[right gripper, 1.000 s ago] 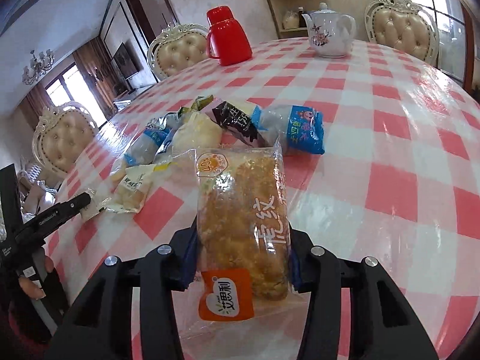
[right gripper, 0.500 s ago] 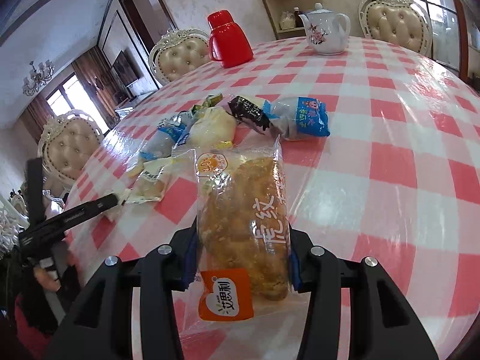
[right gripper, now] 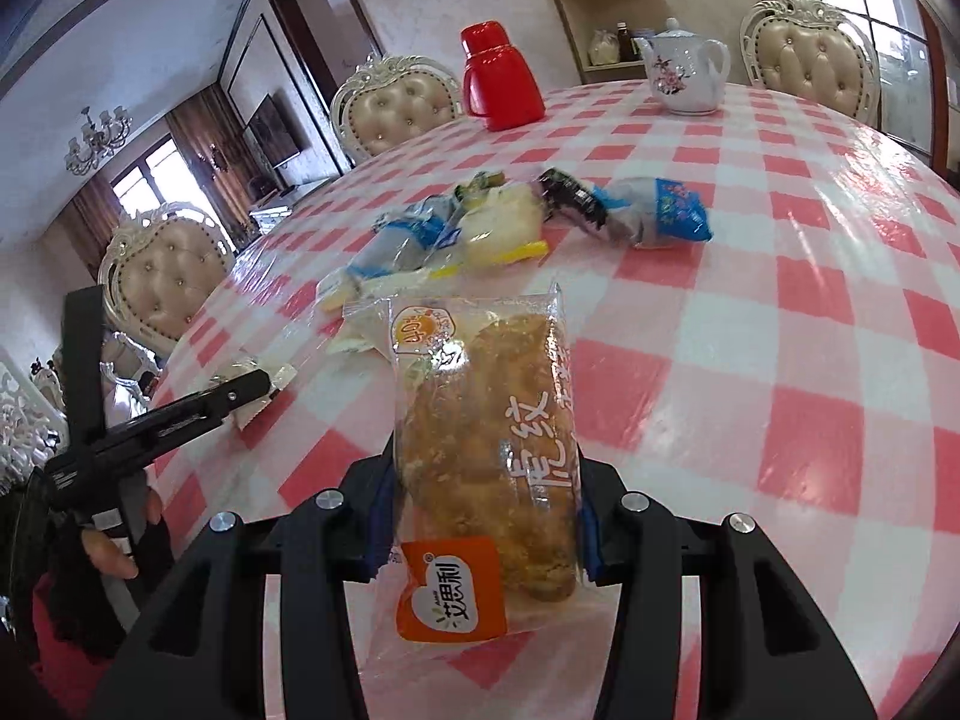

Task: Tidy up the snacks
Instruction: 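Carry the loaf and nut packet to the clear box and release both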

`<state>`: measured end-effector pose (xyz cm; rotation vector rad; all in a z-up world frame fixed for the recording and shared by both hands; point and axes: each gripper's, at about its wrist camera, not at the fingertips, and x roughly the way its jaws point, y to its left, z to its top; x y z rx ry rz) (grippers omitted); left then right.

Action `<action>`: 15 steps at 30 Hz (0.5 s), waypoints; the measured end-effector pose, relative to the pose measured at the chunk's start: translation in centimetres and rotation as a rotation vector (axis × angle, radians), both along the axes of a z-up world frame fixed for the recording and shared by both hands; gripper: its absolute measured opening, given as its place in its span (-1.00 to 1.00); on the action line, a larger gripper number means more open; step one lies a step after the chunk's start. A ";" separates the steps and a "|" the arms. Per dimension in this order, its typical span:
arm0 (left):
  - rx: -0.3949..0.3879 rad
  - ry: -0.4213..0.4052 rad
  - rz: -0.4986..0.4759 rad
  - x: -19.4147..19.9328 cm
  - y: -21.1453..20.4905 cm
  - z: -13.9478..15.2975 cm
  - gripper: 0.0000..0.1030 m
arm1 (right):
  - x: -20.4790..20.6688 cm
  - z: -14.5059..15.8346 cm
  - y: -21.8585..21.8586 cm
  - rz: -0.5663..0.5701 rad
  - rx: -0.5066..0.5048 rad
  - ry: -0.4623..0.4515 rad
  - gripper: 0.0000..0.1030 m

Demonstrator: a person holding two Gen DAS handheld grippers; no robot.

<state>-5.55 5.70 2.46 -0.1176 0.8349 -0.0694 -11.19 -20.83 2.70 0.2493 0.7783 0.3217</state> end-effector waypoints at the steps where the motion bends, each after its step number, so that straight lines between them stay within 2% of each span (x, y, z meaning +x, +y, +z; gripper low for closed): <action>1: 0.004 -0.008 -0.006 -0.8 0.1 0.3 -0.18 | -0.2 -0.1 0.4 0.004 -0.003 0.001 -0.10; 15: 0.038 -0.028 -0.026 -7.4 3.1 0.7 -0.15 | -3.5 0.2 6.4 0.100 -0.080 -0.001 -0.10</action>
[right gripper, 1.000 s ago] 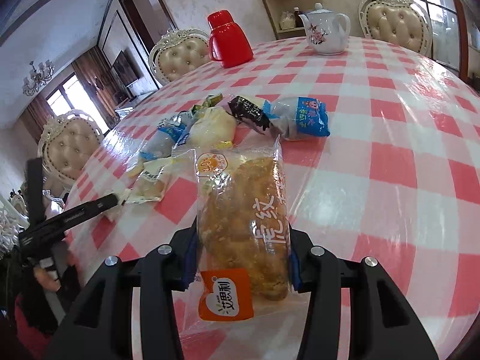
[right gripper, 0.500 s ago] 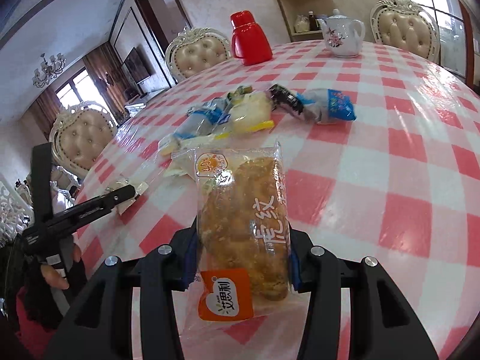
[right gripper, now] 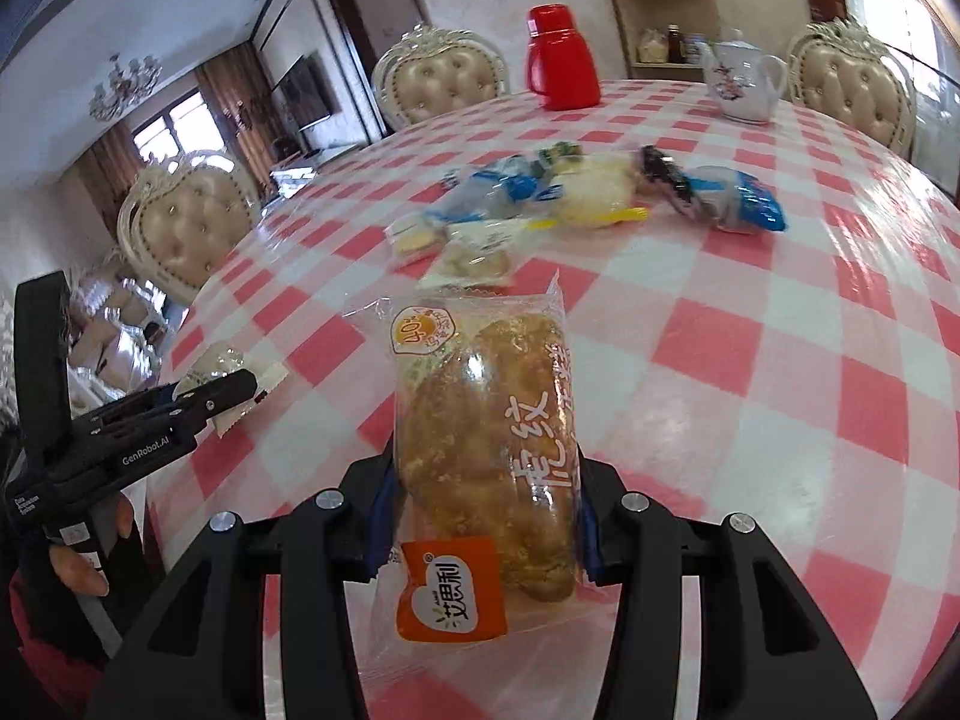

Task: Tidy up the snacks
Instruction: 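Carry the loaf and nut packet to the clear box and release both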

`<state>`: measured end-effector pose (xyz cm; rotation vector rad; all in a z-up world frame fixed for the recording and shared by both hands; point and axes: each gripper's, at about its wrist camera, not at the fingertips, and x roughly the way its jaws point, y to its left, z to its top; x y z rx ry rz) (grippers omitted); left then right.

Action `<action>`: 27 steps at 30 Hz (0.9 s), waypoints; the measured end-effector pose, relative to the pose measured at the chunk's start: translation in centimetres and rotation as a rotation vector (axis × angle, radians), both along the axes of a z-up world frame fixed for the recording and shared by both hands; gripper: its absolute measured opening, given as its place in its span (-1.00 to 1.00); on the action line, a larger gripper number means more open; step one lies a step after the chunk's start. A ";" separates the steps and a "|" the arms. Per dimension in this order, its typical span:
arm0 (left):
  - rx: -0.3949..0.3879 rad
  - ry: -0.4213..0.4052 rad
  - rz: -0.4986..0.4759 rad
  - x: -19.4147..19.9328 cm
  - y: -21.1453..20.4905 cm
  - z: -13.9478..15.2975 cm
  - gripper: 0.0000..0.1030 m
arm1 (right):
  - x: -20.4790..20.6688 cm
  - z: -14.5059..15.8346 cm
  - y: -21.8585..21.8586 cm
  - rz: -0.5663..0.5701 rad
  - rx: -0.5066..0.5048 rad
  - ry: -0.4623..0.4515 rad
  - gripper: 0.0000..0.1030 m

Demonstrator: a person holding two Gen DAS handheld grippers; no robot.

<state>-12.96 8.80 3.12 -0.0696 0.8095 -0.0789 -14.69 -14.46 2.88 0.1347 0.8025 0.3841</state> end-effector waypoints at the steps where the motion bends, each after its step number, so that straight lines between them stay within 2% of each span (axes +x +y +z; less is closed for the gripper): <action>1: 0.003 0.000 0.003 -0.5 0.4 0.0 -0.15 | -0.2 0.0 0.5 0.010 -0.007 0.000 -0.10; 9: 0.020 -0.018 0.035 -3.5 3.8 0.5 -0.14 | -1.8 0.4 5.7 0.105 -0.059 -0.010 -0.10; 20: 0.044 -0.037 0.139 -6.4 10.4 1.8 -0.13 | -3.8 1.0 14.1 0.278 -0.106 -0.024 -0.10; 27: 0.121 0.013 0.181 -7.1 13.9 1.5 -0.11 | -6.0 1.9 20.0 0.410 -0.143 -0.059 -0.10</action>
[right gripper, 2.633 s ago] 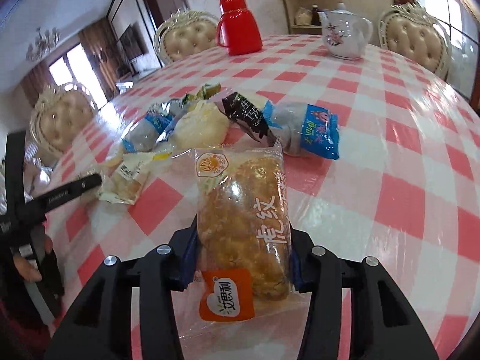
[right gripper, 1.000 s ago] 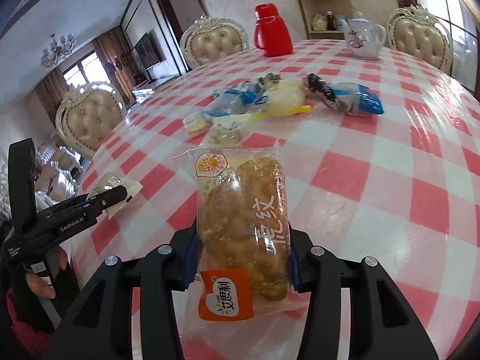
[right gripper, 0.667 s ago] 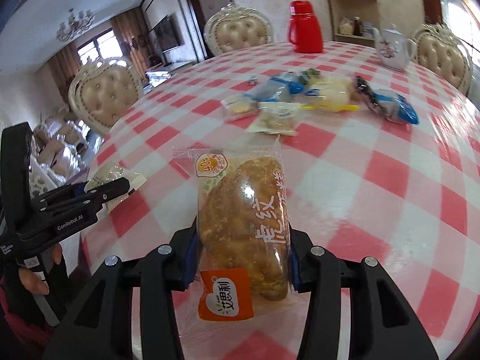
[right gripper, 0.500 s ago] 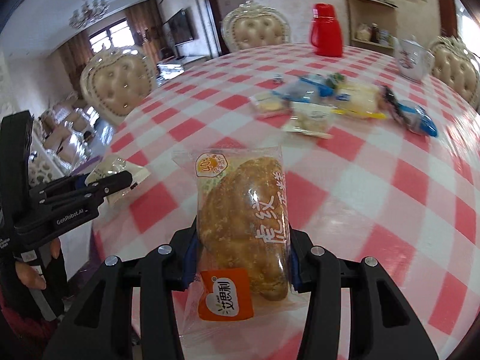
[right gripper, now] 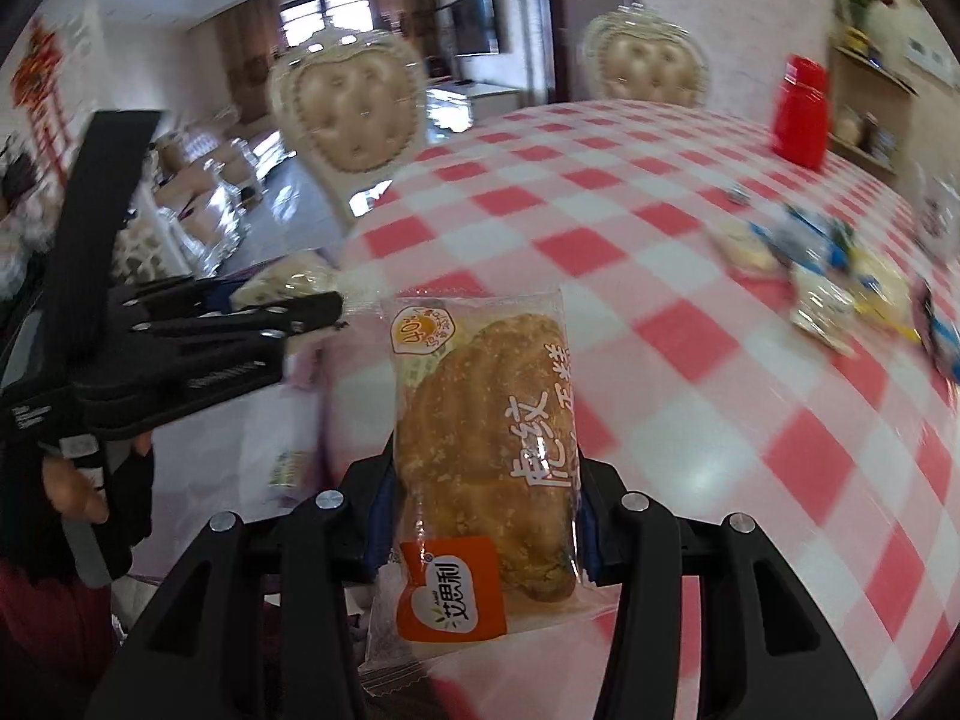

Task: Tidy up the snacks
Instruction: 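Carry the loaf and nut packet to the clear box and release both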

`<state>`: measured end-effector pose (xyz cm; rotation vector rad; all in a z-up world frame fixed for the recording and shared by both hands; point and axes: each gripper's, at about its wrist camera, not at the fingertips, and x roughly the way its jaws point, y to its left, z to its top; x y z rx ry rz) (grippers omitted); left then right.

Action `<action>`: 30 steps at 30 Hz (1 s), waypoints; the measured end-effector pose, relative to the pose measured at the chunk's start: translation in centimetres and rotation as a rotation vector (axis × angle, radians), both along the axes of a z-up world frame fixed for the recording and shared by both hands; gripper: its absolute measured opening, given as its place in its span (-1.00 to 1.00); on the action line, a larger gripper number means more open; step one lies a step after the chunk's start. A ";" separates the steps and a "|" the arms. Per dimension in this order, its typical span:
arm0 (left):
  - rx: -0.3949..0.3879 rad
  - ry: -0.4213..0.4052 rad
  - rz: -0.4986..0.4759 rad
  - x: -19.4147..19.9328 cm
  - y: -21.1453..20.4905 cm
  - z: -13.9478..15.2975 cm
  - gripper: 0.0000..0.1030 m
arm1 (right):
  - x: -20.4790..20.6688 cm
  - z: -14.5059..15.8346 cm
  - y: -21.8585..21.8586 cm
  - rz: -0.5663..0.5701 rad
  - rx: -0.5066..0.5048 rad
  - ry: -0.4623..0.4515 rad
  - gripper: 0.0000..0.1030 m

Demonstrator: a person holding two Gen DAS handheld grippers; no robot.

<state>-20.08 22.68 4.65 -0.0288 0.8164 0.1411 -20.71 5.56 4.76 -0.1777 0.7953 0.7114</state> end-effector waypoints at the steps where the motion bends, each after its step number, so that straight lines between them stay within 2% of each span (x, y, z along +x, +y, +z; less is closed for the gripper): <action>1: 0.010 0.007 0.005 -0.2 0.5 0.0 -0.11 | -0.4 0.2 0.8 0.021 -0.004 -0.006 -0.10; 9: 0.139 0.071 0.046 -1.8 5.0 0.3 -0.11 | -3.4 0.0 7.0 0.166 -0.071 -0.039 -0.10; 16: 0.198 0.140 0.049 -3.6 8.3 -0.1 -0.08 | -5.3 -1.0 10.1 0.252 -0.108 -0.034 -0.10; 19: 0.203 0.150 0.075 -4.5 9.9 0.1 0.00 | -6.0 -1.8 11.2 0.293 -0.109 -0.022 -0.08; 22: 0.214 0.143 0.120 -4.8 10.6 0.6 0.40 | -6.9 -2.1 11.9 0.362 -0.091 0.007 0.01; 23: 0.222 0.136 0.126 -4.8 10.4 0.7 0.57 | -7.2 -1.8 11.8 0.371 -0.079 -0.004 0.12; 25: 0.228 0.122 0.123 -4.4 9.8 0.9 0.61 | -7.3 -1.3 11.3 0.361 -0.063 -0.021 0.17; 27: 0.234 0.115 0.110 -4.2 9.0 1.0 0.74 | -6.5 -0.7 10.1 0.322 -0.042 -0.027 0.24; 30: 0.240 0.110 0.090 -3.4 7.6 0.9 0.75 | -4.7 -0.2 7.5 0.241 -0.007 -0.015 0.32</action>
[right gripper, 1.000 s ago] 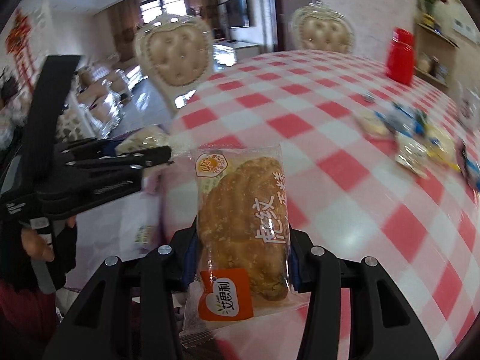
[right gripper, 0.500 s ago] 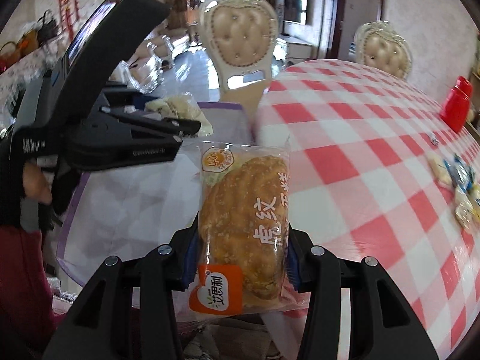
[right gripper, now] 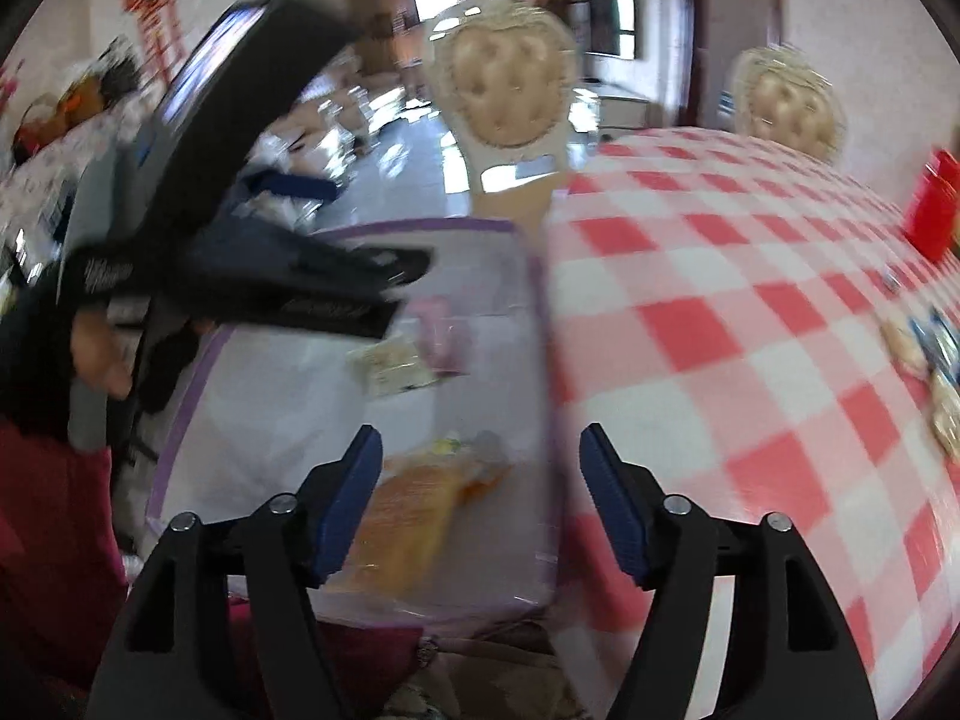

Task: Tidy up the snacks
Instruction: 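Carry the loaf and nut packet to the clear box and release both, then grasp the blue-printed bag with the right tool while the left tool grasps the white nut packet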

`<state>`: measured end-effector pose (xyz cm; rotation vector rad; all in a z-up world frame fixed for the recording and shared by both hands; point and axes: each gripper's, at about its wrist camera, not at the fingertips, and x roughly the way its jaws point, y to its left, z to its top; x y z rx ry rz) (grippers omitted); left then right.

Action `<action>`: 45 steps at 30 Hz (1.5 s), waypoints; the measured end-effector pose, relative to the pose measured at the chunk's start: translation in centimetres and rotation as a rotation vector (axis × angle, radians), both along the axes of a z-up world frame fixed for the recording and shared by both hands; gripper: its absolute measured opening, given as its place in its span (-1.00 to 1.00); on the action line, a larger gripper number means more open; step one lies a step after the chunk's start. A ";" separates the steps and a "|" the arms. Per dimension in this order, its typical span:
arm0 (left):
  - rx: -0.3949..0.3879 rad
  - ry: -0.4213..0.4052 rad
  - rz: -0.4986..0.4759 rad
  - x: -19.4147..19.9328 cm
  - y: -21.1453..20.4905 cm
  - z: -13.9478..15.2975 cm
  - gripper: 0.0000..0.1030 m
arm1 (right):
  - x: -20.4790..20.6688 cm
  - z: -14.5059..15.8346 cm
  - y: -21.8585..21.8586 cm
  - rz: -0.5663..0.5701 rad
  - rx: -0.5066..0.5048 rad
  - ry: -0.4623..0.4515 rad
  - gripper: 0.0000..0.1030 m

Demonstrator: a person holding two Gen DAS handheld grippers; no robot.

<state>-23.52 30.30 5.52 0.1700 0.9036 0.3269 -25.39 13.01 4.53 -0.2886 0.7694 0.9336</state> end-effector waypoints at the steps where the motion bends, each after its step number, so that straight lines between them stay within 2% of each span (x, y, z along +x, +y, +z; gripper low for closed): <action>1: -0.002 -0.003 -0.003 0.3 -0.5 -0.1 0.75 | 0.6 0.1 -1.0 -0.026 0.011 0.006 0.33; 6: -0.057 -0.026 -0.020 1.7 -3.4 -0.1 0.76 | 3.8 0.4 -8.0 -0.191 0.098 0.049 0.45; 9: -0.185 -0.054 -0.075 2.8 -6.4 -0.1 0.88 | 5.4 0.2 -13.6 -0.314 0.136 0.052 0.47; 12: -0.301 -0.029 -0.145 4.4 -10.5 -0.4 0.88 | 6.9 -0.3 -19.7 -0.445 0.185 0.083 0.51; 16: -0.381 -0.002 -0.254 7.2 -17.1 -0.6 0.89 | 9.1 -1.4 -26.2 -0.634 0.200 0.124 0.53; 19: -0.403 0.017 -0.313 10.3 -22.0 -0.9 0.89 | 10.4 -1.7 -29.9 -0.720 0.203 0.127 0.54; 22: -0.401 0.024 -0.325 14.0 -26.1 -1.6 0.89 | 11.6 -1.9 -32.7 -0.767 0.193 0.114 0.59; 28: -0.315 0.015 -0.336 21.1 -32.1 -3.3 0.89 | 15.5 -2.0 -37.8 -0.866 0.188 0.111 0.61; 32: -0.346 0.029 -0.297 24.3 -33.3 -4.2 0.89 | 19.3 -2.2 -40.1 -0.899 0.160 0.108 0.69; 38: -0.369 0.002 -0.248 26.5 -34.6 -4.3 0.89 | 26.4 -2.9 -42.4 -0.905 0.047 0.087 0.69; 41: -0.392 -0.001 -0.226 27.4 -35.1 -4.5 0.89 | 29.3 -3.4 -42.8 -0.883 0.037 0.106 0.69; 43: -0.371 0.030 -0.235 28.0 -35.7 -4.9 0.89 | 31.1 -3.6 -42.8 -0.872 0.041 0.122 0.69; 45: -0.367 0.032 -0.243 28.1 -35.8 -4.9 0.94 | 32.4 -3.8 -42.6 -0.848 0.088 0.156 0.69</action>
